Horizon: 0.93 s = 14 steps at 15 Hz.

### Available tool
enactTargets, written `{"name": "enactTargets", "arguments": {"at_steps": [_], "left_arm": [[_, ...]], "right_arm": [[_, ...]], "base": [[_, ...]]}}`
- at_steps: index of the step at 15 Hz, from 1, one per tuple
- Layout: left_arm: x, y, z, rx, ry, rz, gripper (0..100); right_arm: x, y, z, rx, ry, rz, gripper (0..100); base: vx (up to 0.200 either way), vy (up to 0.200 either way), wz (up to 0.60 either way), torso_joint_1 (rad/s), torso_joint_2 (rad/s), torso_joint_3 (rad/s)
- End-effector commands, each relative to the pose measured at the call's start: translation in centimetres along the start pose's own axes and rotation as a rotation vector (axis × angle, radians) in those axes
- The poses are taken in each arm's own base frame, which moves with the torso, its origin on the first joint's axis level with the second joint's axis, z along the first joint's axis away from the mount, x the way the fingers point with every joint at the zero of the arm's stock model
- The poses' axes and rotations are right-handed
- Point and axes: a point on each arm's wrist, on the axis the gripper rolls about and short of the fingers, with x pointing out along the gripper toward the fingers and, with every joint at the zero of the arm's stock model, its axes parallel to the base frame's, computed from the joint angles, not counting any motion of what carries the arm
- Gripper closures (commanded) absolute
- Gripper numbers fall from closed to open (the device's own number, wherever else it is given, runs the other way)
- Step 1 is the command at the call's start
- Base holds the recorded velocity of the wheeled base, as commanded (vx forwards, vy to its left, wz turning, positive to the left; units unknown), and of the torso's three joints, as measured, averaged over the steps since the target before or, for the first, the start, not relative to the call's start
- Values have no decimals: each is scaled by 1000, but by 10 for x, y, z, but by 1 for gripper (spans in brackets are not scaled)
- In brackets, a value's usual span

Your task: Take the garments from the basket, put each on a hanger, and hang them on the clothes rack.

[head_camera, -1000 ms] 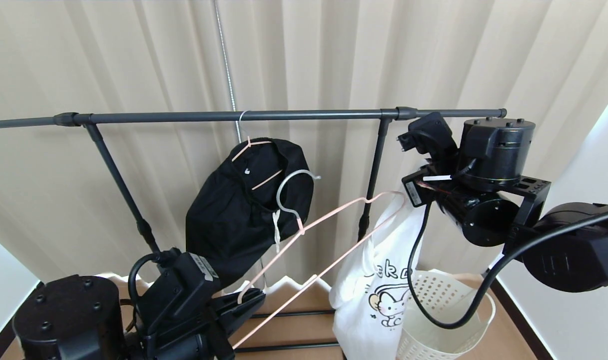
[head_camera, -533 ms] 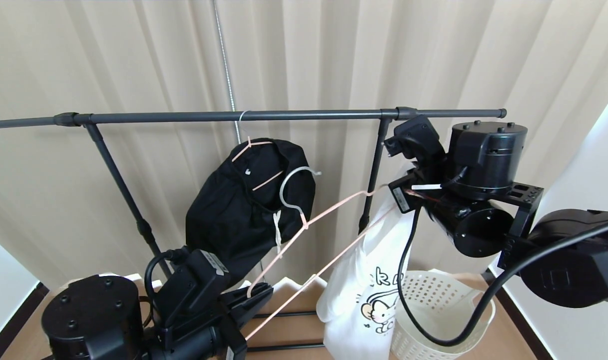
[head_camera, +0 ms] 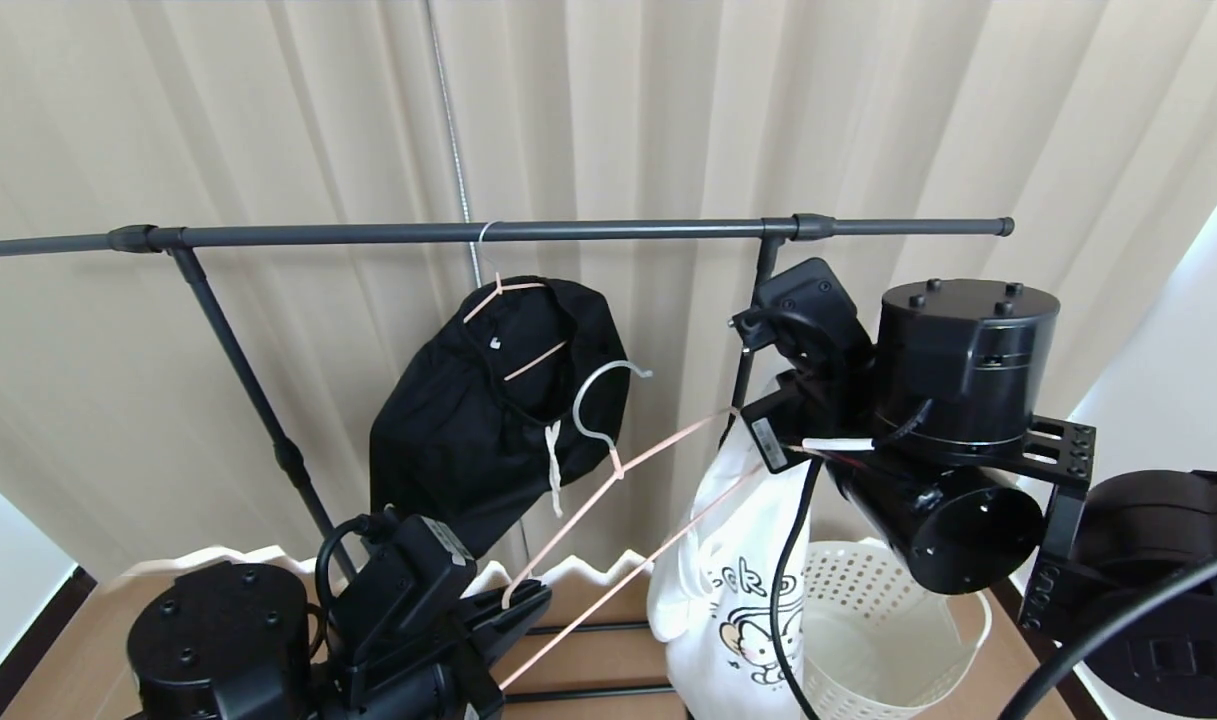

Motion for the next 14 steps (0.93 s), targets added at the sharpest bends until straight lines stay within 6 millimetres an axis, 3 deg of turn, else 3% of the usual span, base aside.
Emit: {"name": "enactTargets", "arguments": {"at_steps": [1,10,14], "left_arm": [[1,0,-1,0,7,-1,100],[4,0,-3,0,-20,4,100],[4,0,-4,1,-37,8,100]], "right_arm": [[-10,6,4,8,-21,32,100],[-51,49,16,66,-89,202,100],[-57,54,22,114,-105,224,100]], "base": [[0,0,0,0,0,0],[0,0,0,0,0,0],[0,0,0,0,0,0]]}}
